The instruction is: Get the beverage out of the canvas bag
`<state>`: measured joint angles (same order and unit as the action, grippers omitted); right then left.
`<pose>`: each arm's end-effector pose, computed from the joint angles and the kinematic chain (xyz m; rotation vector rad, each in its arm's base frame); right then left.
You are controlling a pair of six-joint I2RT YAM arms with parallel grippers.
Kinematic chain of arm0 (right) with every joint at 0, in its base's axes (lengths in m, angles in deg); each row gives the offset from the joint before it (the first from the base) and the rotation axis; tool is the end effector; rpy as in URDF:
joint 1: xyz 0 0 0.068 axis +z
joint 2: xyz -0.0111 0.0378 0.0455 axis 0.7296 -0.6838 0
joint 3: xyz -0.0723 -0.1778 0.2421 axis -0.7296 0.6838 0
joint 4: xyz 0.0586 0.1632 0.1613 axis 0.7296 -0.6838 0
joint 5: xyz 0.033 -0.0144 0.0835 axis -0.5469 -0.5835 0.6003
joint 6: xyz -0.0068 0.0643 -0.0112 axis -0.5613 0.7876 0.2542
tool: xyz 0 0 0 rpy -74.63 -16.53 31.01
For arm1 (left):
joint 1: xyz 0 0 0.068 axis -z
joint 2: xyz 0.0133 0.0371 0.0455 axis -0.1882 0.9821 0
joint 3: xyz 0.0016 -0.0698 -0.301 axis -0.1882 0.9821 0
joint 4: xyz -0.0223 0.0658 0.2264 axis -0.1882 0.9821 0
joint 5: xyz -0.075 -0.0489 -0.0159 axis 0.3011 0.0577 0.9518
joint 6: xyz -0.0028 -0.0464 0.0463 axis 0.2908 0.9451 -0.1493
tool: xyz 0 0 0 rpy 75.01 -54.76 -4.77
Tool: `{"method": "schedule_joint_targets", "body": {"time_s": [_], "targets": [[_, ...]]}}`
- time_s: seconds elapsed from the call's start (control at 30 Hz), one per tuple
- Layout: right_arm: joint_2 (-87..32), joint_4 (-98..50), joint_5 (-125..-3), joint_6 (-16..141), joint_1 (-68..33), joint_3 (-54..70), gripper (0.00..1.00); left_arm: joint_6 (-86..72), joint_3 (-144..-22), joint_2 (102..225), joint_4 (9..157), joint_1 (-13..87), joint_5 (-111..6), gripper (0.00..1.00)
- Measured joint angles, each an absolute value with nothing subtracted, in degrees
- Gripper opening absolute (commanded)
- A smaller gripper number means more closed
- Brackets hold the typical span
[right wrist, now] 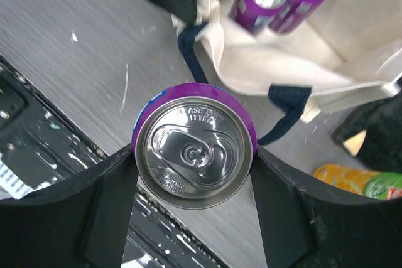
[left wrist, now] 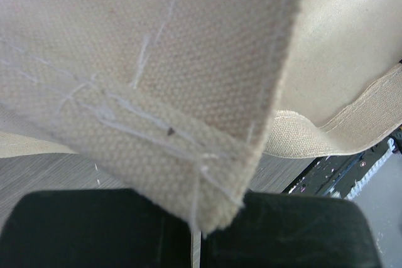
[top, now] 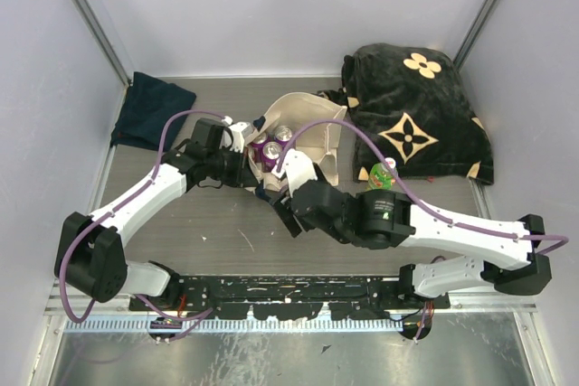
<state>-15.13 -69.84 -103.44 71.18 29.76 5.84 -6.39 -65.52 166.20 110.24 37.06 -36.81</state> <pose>0.0751 0.1977 0.4156 -0.8148 1.9720 0.3291 0.2271 -0.1353 0.2849 0.4992 2.4356 -0.8053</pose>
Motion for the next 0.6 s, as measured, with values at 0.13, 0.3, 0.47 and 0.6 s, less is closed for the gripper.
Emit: {"method": "schedule_joint_targets", "body": {"time_s": [0.13, 0.3, 0.47, 0.6], "targets": [[-15.2, -69.8, -103.5, 74.2, 30.3, 12.9, 0.01, -6.4, -65.5, 166.2, 110.3, 37.1, -36.9, 0.01], [-15.6, -69.4, -103.3, 78.0, 29.7, 20.3, 0.01, -6.4, -65.5, 165.7, 110.3, 37.1, -37.3, 0.01], [-16.3, -65.8, -99.9, 81.8, 27.4, 27.0, 0.01, -6.4, -65.5, 165.6, 110.3, 37.1, -37.4, 0.01], [-16.1, -62.4, -96.2, 84.7, 24.0, 32.7, 0.01, -6.4, -65.5, 165.6, 110.3, 37.1, -37.4, 0.01]]}}
